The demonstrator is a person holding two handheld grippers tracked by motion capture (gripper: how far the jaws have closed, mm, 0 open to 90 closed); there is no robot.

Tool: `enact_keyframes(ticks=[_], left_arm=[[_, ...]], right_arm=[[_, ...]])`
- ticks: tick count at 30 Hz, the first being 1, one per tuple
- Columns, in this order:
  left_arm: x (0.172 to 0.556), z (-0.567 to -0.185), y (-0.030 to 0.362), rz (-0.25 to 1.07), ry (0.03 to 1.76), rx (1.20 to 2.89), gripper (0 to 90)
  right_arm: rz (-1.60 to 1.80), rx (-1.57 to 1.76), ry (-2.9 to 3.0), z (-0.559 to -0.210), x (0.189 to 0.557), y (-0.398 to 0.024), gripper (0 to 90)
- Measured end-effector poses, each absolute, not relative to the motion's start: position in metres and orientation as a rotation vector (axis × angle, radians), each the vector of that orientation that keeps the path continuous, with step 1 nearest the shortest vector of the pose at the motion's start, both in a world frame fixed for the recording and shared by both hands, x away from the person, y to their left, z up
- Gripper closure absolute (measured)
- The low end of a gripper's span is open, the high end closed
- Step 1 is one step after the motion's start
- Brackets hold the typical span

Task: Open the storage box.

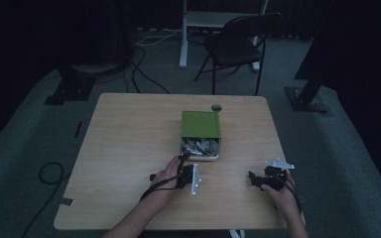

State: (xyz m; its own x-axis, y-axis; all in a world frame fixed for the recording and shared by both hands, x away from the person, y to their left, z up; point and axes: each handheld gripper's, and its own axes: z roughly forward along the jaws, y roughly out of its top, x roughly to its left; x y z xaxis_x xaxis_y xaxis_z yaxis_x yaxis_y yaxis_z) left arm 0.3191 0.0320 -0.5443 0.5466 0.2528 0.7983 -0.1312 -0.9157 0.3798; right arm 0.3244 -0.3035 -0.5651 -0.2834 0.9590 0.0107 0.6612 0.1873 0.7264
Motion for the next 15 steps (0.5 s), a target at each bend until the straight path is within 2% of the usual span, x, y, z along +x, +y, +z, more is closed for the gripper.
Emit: enact_keyframes(ticks=[6, 15], left_arm=[[0.3252, -0.5441, 0.0275, 1.385, 0.053, 2.406, 61.1], [0.3296, -0.5526, 0.0214, 1.486, -0.003, 2.414, 66.8]], right_arm=[[0.878, 1.515, 2.018, -0.5651, 0.3244, -0.3035, 11.7], [0.878, 1.515, 2.018, -0.5651, 0.3244, -0.3035, 11.7]])
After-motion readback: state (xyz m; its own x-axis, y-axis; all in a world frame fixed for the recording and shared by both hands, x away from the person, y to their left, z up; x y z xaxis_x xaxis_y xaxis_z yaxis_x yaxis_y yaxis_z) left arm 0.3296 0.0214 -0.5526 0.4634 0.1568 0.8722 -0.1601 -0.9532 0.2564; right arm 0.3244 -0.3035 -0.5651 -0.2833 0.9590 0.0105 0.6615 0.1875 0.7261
